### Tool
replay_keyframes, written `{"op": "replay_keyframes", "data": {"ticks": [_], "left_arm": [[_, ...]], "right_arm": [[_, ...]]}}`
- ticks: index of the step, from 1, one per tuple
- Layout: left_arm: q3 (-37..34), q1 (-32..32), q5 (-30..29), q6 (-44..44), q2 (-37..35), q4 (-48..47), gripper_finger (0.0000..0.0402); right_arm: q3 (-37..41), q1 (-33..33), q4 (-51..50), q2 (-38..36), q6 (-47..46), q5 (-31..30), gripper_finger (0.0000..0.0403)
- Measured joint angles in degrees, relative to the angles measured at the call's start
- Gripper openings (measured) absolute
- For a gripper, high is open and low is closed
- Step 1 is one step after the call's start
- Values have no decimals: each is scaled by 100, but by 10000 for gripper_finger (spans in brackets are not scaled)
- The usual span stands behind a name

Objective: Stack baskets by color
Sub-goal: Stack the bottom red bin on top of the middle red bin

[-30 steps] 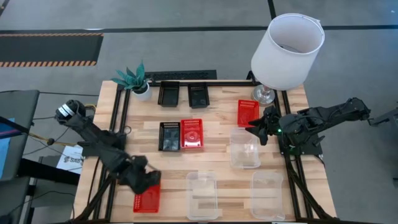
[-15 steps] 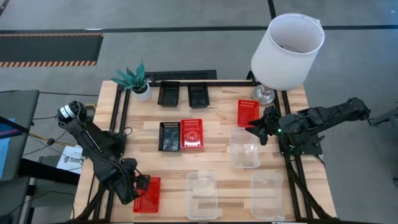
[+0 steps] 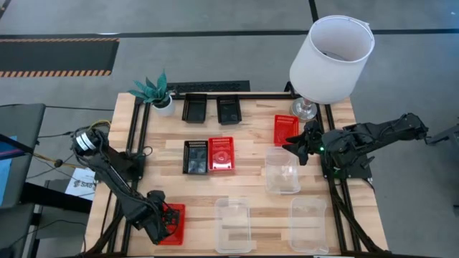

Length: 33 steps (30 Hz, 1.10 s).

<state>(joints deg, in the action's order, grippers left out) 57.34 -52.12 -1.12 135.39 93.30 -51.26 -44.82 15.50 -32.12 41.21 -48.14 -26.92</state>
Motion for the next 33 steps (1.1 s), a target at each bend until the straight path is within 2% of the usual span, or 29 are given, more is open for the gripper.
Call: {"op": "replay_keyframes", "data": {"ticks": [4, 9, 13, 20, 27, 33], "left_arm": [[-13, 2, 84, -13, 56, -39, 177], [-11, 89, 236, -29, 56, -27, 84], [-11, 181, 121, -152, 54, -27, 13], [-11, 424, 16, -164, -26, 70, 2], [22, 828, -150, -136, -610, 211, 0], [444, 1356, -976, -229, -1287, -148, 0]], "right_arm": [[0, -71, 0, 0, 2, 2, 226], [0, -145, -2, 0, 30, 0, 226], [0, -144, -4, 2, 37, -2, 226], [0, -142, -25, 0, 66, -2, 226], [0, -142, -60, 1, 88, -2, 226], [0, -142, -55, 2, 212, -2, 226]]}}
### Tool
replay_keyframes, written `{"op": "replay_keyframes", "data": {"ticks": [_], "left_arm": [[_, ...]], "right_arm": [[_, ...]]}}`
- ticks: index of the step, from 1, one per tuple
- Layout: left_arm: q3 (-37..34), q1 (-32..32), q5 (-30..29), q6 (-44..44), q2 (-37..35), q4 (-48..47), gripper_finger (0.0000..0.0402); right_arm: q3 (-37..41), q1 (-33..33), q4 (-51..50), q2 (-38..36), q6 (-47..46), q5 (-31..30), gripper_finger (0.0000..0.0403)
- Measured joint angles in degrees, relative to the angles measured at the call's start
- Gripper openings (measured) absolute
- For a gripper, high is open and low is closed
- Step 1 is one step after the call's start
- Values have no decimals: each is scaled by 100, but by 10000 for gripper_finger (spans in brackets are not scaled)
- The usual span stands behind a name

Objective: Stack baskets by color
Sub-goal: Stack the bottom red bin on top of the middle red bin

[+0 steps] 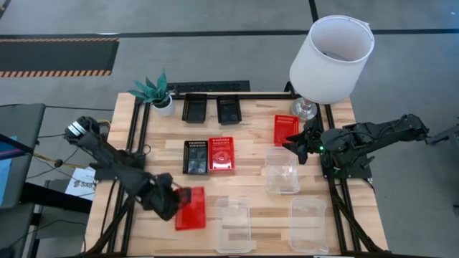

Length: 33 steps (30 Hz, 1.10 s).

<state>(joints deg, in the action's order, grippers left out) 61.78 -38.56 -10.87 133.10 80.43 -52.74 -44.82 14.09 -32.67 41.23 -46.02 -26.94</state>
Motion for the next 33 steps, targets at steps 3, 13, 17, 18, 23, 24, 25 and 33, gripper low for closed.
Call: {"op": "replay_keyframes", "data": {"ticks": [3, 13, 17, 18, 23, 24, 25, 33], "left_arm": [[309, 411, -443, -357, -205, -415, 0], [814, 2506, -458, -3266, -246, -820, 0], [954, 3390, -438, -4475, -248, -723, 0], [957, 3590, -387, -4720, -248, -675, 0], [962, 4343, -81, -5752, -126, -363, 0], [955, 4432, -33, -5880, -92, -366, 0], [959, 4495, -29, -5974, -39, -299, 0], [960, 4633, 105, -6406, 641, 400, 0]], "right_arm": [[0, 0, 2, -1, 12, -9, 226], [0, 0, 11, 0, 99, -11, 226], [0, 0, 11, 0, 105, -11, 226], [0, 0, 11, 0, 105, -11, 226], [0, 0, 12, 0, 105, -11, 226], [0, 0, 9, 0, 105, -11, 226], [0, 0, 11, -1, 103, -11, 226], [4, 1, 59, 0, 102, -14, 226]]}}
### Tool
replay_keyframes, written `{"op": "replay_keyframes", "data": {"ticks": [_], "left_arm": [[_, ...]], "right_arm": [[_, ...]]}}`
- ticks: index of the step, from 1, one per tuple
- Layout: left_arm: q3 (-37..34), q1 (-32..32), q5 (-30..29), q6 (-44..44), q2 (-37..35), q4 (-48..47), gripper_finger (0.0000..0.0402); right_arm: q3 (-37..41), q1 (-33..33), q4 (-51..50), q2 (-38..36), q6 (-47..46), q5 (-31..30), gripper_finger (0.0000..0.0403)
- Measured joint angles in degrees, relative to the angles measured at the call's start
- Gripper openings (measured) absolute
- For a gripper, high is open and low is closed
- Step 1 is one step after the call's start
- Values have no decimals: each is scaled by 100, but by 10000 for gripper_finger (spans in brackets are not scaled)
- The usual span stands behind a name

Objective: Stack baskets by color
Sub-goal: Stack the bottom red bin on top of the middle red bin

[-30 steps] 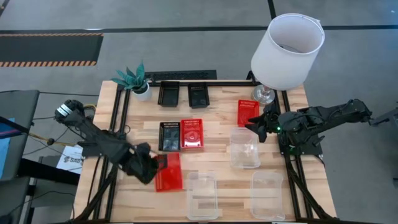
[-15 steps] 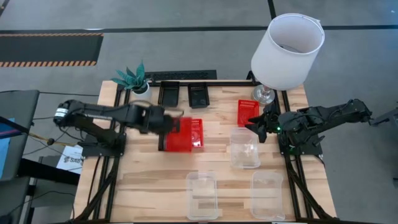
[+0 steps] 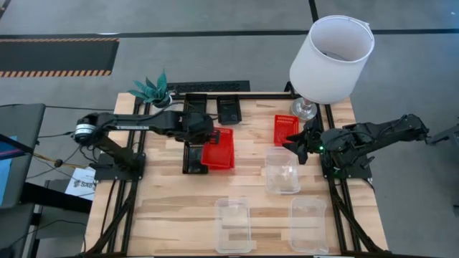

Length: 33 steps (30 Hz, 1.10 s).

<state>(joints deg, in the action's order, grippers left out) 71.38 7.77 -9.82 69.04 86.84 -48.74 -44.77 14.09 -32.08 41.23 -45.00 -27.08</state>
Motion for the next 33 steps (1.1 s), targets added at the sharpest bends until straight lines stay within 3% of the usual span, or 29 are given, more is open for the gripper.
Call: {"op": "replay_keyframes", "data": {"ticks": [19, 33], "left_arm": [[-3, 23, 47, 52, 613, 751, 0], [-3, 11, 11, 419, 613, 343, 0]], "right_arm": [[0, -1, 41, -1, 1, 0, 226], [0, 2, 29, -2, 49, 1, 226]]}}
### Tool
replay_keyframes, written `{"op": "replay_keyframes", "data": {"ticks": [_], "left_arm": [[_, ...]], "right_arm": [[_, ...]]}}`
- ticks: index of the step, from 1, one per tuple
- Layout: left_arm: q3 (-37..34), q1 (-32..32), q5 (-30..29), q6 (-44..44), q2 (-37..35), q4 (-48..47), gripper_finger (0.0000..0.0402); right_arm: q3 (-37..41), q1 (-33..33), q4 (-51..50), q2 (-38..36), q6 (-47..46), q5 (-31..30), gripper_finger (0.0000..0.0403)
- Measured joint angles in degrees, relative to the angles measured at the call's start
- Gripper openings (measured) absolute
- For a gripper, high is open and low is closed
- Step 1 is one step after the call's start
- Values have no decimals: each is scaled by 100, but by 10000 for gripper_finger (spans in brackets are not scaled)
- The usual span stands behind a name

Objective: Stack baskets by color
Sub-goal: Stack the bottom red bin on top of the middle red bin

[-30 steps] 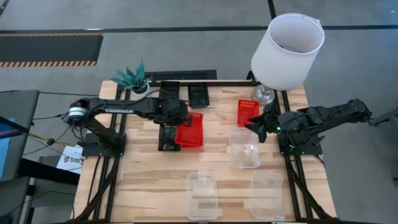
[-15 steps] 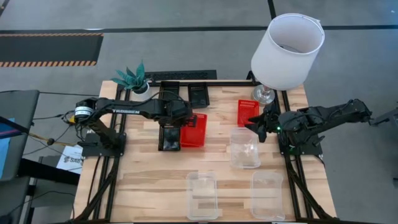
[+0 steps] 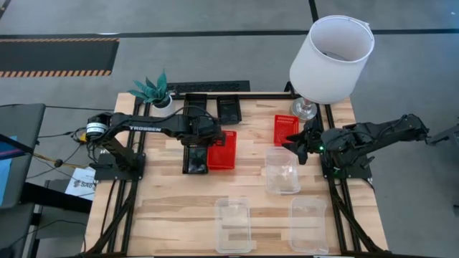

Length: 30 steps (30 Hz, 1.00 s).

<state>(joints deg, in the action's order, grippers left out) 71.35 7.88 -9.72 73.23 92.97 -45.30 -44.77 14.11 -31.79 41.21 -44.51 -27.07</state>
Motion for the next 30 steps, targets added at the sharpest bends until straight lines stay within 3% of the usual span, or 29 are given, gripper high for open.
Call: {"op": "replay_keyframes", "data": {"ticks": [30], "left_arm": [[0, -20, 333, 553, -7, -194, 0]], "right_arm": [[-2, 0, -96, 0, 78, 0, 226]]}}
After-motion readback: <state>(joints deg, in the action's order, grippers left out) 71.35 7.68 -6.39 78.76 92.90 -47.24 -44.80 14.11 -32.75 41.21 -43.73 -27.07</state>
